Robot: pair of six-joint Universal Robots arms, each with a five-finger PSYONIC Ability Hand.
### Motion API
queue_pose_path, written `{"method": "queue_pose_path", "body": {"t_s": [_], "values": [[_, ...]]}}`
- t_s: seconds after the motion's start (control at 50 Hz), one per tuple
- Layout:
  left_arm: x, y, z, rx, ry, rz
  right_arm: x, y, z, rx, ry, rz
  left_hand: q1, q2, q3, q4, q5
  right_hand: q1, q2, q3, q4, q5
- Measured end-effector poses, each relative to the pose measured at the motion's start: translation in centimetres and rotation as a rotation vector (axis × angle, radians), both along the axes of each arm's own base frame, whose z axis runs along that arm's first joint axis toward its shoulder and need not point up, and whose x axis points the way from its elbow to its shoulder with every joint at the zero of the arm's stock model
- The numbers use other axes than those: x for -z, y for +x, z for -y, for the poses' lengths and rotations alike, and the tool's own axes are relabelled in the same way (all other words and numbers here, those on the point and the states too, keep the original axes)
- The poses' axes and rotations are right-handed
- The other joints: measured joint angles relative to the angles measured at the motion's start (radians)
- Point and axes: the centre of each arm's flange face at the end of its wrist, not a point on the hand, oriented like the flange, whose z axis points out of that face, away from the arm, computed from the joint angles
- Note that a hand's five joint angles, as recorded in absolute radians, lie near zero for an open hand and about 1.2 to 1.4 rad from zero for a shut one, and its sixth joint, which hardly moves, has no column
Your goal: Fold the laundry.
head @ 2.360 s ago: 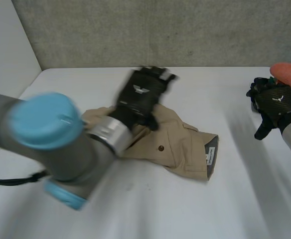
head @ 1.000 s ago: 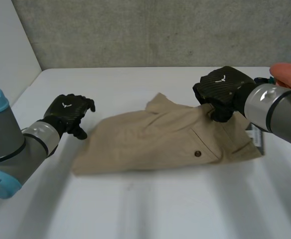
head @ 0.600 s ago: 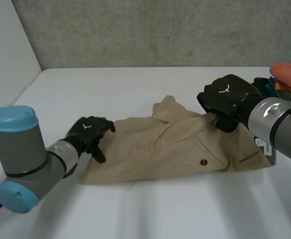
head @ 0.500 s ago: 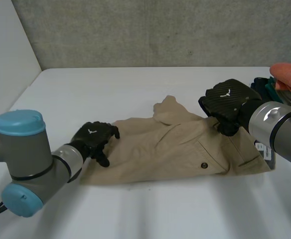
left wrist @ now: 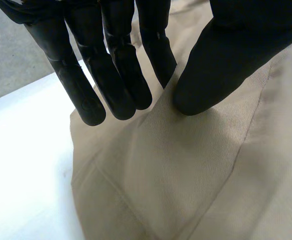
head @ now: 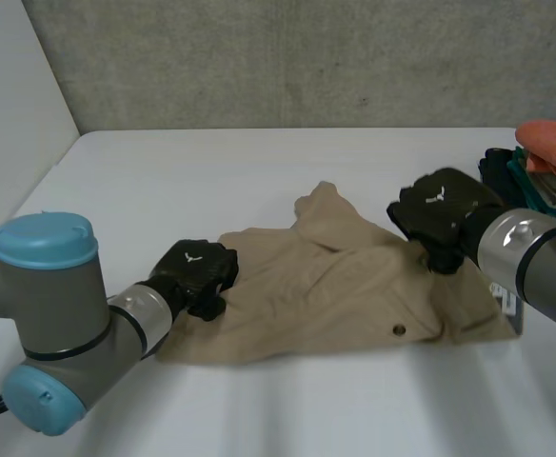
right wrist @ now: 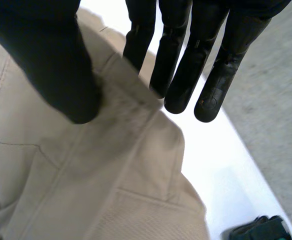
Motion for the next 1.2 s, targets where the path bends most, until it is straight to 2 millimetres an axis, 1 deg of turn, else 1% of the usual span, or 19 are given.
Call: {"method": "queue_pose_path", "body": {"t_s": [0.04, 0.14, 0.26, 0.34, 0.36, 0.38, 0.4, 0.42, 0.44, 0.46, 0.48, 0.5, 0.52, 0.56, 0.72, 0.88, 0.96, 1.06, 1.2], "values": [[-0.1, 0.3, -0.1, -0.006, 0.008, 0.005, 0.3, -0.3, -0.3, -0.008, 0.029, -0.040, 0.000, 0.000, 0.000, 0.000, 0.000, -0.119, -0.113, -0.118, -0.116, -0.109], [0.0, 0.7, -0.5, -0.012, 0.026, 0.015, 1.5, -0.9, -0.4, -0.007, 0.106, -0.107, 0.000, 0.000, 0.000, 0.000, 0.000, -0.231, -0.244, -0.256, -0.257, -0.246], [-0.7, 0.9, -0.8, -0.015, 0.012, 0.008, 2.6, -1.1, 0.2, 0.007, 0.152, -0.122, 0.000, -0.012, -0.007, -0.013, 0.000, -0.272, -0.276, -0.296, -0.300, -0.293], [-1.6, 1.2, -1.3, -0.016, -0.007, -0.001, 3.0, -1.2, 0.5, 0.016, 0.166, -0.121, -0.032, -0.076, -0.068, -0.080, -0.037, -0.345, -0.370, -0.379, -0.376, -0.371], [-1.8, 1.2, -1.5, -0.015, -0.009, -0.002, 3.0, -1.2, 0.5, 0.016, 0.168, -0.121, -0.183, -0.218, -0.209, -0.221, -0.180, -0.346, -0.374, -0.382, -0.377, -0.374], [-2.0, 1.3, -1.7, -0.014, -0.012, -0.003, 3.0, -1.2, 0.5, 0.016, 0.170, -0.121, -0.214, -0.231, -0.222, -0.233, -0.193, -0.346, -0.374, -0.382, -0.377, -0.374], [-2.2, 1.4, -1.9, -0.013, -0.013, -0.003, 3.0, -1.2, 0.5, 0.016, 0.172, -0.121, -0.395, -0.402, -0.382, -0.396, -0.358, -0.346, -0.374, -0.382, -0.377, -0.374], [-2.3, 1.5, -2.2, -0.012, -0.013, -0.002, 3.0, -1.2, 0.4, 0.015, 0.173, -0.122, -0.454, -0.455, -0.442, -0.457, -0.420, -0.341, -0.369, -0.379, -0.375, -0.372], [-2.4, 1.5, -2.4, -0.011, -0.013, -0.002, 3.0, -1.1, 0.4, 0.015, 0.176, -0.122, -0.502, -0.509, -0.496, -0.513, -0.475, -0.305, -0.333, -0.338, -0.337, -0.336], [-2.6, 1.6, -2.7, -0.011, -0.011, -0.001, 3.0, -1.1, 0.3, 0.014, 0.181, -0.124, -0.541, -0.553, -0.540, -0.557, -0.521, -0.215, -0.228, -0.231, -0.246, -0.257], [-2.7, 1.7, -3.0, -0.010, -0.008, 0.001, 3.0, -1.1, 0.2, 0.014, 0.184, -0.124, -0.583, -0.607, -0.591, -0.607, -0.574, -0.215, -0.228, -0.231, -0.246, -0.257], [-2.7, 1.8, -3.1, -0.009, -0.007, 0.002, 3.0, -1.1, 0.1, 0.013, 0.189, -0.125, -0.604, -0.631, -0.620, -0.634, -0.603, -0.154, -0.160, -0.179, -0.181, -0.200], [-2.9, 2.0, -3.5, -0.010, -0.002, 0.005, 3.1, -1.1, 0.0, 0.013, 0.198, -0.123, -0.628, -0.657, -0.645, -0.664, -0.635, 0.062, 0.083, 0.076, 0.063, 0.031], [-3.1, 2.3, -3.9, -0.014, 0.002, 0.007, 3.1, -1.1, -0.1, 0.016, 0.209, -0.115, -0.647, -0.679, -0.666, -0.689, -0.659, 0.153, 0.192, 0.184, 0.185, 0.150], [-3.4, 4.0, -4.3, -0.062, 0.011, 0.011, 3.1, -1.1, 0.1, 0.057, 0.237, -0.041, -0.688, -0.734, -0.721, -0.747, -0.719, 0.156, 0.210, 0.212, 0.215, 0.173], [-2.3, 5.2, -4.6, -0.093, 0.050, 0.027, 4.0, -1.6, 0.3, 0.076, 0.257, 0.004, -0.724, -0.771, -0.756, -0.782, -0.753, 0.156, 0.210, 0.212, 0.215, 0.173], [-1.4, 5.1, -4.7, -0.089, 0.080, 0.040, 4.0, -1.9, 0.3, 0.085, 0.254, 0.014, -0.724, -0.771, -0.756, -0.782, -0.753, 0.156, 0.210, 0.212, 0.215, 0.173], [0.0, 4.6, -4.8, -0.070, 0.114, 0.056, 3.4, -2.7, 0.9, 0.128, 0.213, 0.064, -0.718, -0.763, -0.753, -0.773, -0.739, 0.156, 0.211, 0.212, 0.215, 0.173], [0.8, 4.2, -4.5, -0.061, 0.104, 0.055, 3.1, -3.6, 1.4, 0.168, 0.187, 0.093, -0.718, -0.741, -0.735, -0.739, -0.702, 0.156, 0.211, 0.212, 0.215, 0.173]]}}
